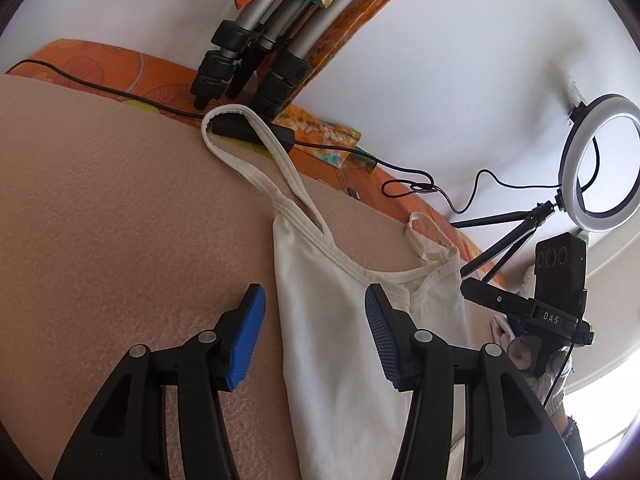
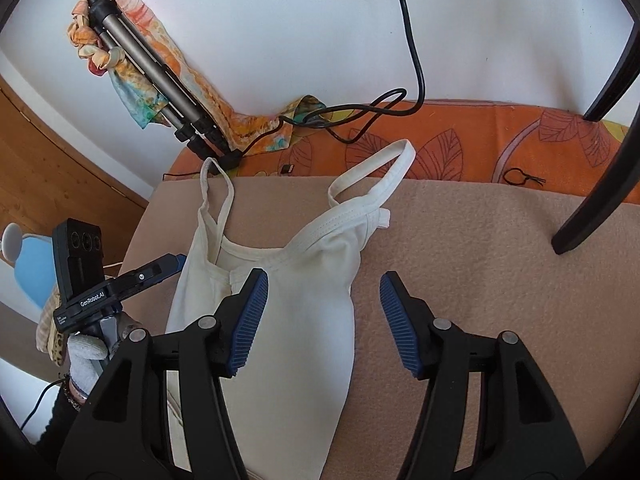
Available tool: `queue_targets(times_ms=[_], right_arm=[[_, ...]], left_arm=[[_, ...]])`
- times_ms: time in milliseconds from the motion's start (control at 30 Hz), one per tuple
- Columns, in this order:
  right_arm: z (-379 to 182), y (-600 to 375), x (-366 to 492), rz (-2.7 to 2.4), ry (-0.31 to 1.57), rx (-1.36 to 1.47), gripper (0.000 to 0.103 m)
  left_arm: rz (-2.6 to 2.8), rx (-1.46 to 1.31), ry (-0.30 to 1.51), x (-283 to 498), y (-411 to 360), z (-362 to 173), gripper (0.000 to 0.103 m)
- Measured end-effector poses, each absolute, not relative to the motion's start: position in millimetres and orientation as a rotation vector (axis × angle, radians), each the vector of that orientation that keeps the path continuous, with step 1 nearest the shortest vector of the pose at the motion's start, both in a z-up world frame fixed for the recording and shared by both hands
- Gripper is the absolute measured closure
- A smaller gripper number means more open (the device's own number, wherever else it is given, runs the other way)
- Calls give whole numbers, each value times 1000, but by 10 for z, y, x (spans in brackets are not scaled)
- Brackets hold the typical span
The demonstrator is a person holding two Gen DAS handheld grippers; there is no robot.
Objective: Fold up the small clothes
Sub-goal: 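Close the right tool on the strap neckline while the left grips the other strap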
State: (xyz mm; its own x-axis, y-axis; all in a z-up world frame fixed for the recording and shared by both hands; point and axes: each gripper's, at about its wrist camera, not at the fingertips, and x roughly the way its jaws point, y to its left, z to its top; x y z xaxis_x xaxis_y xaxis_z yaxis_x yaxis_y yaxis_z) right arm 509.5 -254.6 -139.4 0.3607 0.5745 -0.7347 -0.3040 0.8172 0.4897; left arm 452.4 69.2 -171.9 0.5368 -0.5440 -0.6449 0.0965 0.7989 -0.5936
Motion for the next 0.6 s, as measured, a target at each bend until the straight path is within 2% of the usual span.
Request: queue_targets(times_ms=[267, 367, 400, 467, 600], right_arm=[[-1553, -2444, 5284, 604, 1068, 321, 42], [-1551, -2437, 5318, 608, 1050, 324, 43], [-1555, -2450, 5328, 608, 1050, 329, 45], [-1563, -2457, 5345, 606, 1054, 337, 52], [-1567, -2446, 5348, 608, 1053, 333, 68]], left_arm=[[-406, -483, 913, 4647, 590, -1710, 52], [-398, -478, 908, 4698, 568, -1710, 57], [-395, -479, 908, 4715, 561, -1713, 60], [-397, -485, 917, 4749, 554, -1745, 74], [-408, -508, 934, 4814, 542, -1799, 88]])
